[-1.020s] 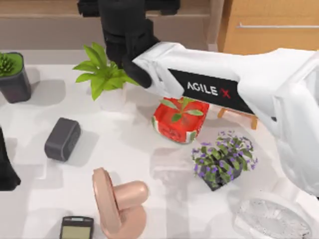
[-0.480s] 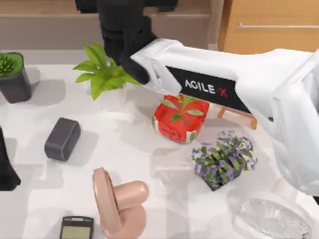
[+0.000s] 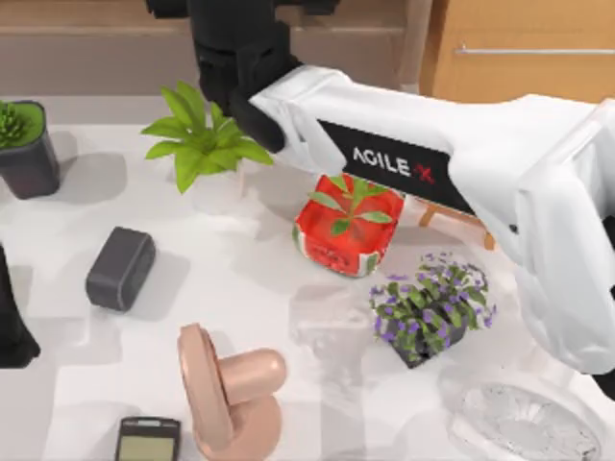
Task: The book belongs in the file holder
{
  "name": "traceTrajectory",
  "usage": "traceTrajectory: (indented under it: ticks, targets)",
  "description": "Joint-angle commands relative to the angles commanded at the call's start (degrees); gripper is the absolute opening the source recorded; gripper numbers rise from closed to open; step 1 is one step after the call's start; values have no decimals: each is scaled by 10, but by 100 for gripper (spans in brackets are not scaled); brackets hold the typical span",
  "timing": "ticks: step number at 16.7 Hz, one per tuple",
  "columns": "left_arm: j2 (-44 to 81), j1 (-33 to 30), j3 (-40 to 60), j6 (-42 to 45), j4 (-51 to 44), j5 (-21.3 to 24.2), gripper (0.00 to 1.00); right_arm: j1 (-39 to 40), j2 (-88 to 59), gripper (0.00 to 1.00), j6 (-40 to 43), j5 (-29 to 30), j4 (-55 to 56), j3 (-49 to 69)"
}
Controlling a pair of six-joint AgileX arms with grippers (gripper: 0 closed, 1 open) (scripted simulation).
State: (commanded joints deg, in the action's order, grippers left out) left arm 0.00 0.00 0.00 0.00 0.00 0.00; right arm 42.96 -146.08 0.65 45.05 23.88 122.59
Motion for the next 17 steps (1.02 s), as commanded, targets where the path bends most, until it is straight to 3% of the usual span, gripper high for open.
traceTrajectory:
  ticks: [13,17]
  targets:
    - [0,0,0,0,0,0,100,0,0,2,0,0,0,0]
    - [0,0,0,0,0,0,100,0,0,0,0,0,0,0]
